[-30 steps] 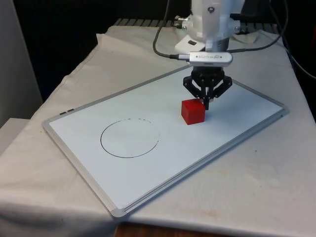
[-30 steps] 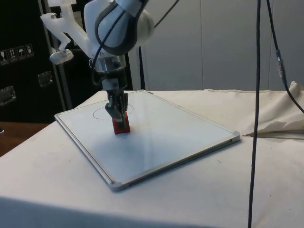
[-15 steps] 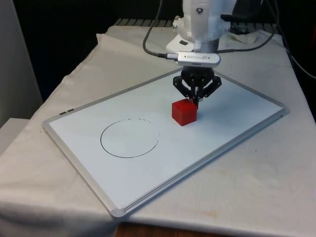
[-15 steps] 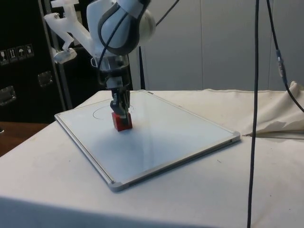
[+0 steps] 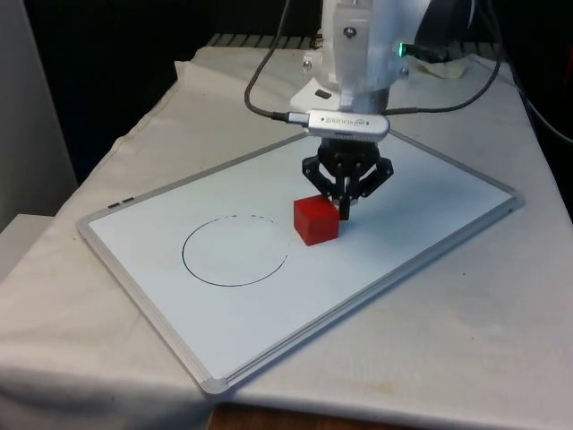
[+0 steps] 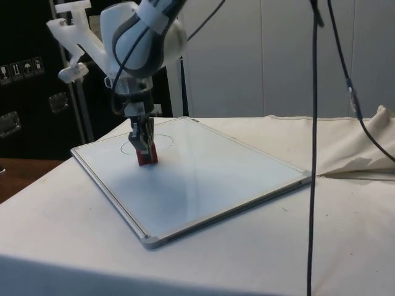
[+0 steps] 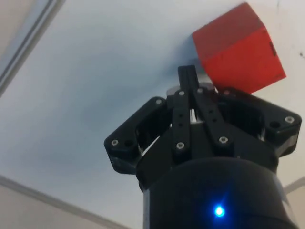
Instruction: Push the cube into the marked area.
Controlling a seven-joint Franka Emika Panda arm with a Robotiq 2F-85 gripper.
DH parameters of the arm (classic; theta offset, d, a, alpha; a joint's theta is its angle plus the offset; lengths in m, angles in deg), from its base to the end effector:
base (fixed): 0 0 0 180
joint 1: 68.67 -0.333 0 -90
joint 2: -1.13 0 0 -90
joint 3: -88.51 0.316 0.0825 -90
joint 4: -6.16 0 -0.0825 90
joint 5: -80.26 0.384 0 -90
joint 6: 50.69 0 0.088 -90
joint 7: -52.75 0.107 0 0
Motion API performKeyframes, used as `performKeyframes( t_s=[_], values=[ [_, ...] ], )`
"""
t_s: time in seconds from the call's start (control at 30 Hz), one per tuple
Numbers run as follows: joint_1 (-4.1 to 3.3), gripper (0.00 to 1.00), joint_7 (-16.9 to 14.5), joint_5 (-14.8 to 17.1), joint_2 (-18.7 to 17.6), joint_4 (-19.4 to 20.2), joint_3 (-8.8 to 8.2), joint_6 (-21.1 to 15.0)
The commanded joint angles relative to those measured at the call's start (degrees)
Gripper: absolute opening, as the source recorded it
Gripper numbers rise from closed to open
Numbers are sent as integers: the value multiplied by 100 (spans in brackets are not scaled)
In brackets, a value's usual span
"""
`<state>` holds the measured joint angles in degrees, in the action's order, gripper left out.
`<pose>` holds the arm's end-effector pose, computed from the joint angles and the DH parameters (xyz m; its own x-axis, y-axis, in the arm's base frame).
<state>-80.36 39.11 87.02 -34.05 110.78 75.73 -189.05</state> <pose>0.6475 -0.0026 0.2031 0.9856 0.1682 -0.0171 0.1688 -0.9845 0.0475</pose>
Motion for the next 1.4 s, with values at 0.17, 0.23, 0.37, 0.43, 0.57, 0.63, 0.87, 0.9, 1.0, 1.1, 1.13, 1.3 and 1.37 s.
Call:
performKeyframes(
  t_s=[0.17,0.23,0.37,0.43,0.57,0.63,0.87,0.9,1.0,1.1,1.13,1.3,1.37],
  values=[
    [63,0,-11,29,-390,-504,-17,46],
    [120,0,-52,69,-533,-716,0,138],
    [143,0,-40,74,-716,-968,-40,178],
    [160,0,-40,69,-808,-1106,-74,223],
    [155,0,-40,63,-854,-1175,-132,235],
    [155,0,-52,57,-865,-1203,-183,246],
    [132,0,-86,17,-871,-1197,-327,258],
    [132,0,-86,17,-871,-1197,-327,258],
    [120,0,-103,-17,-877,-1192,-413,269],
    [120,0,-103,-11,-859,-1169,-418,235],
    [120,0,-103,-74,-877,-1197,-476,281],
    [109,0,-92,-218,-900,-1232,-613,332],
    [109,0,-92,-235,-905,-1238,-630,338]
  ],
)
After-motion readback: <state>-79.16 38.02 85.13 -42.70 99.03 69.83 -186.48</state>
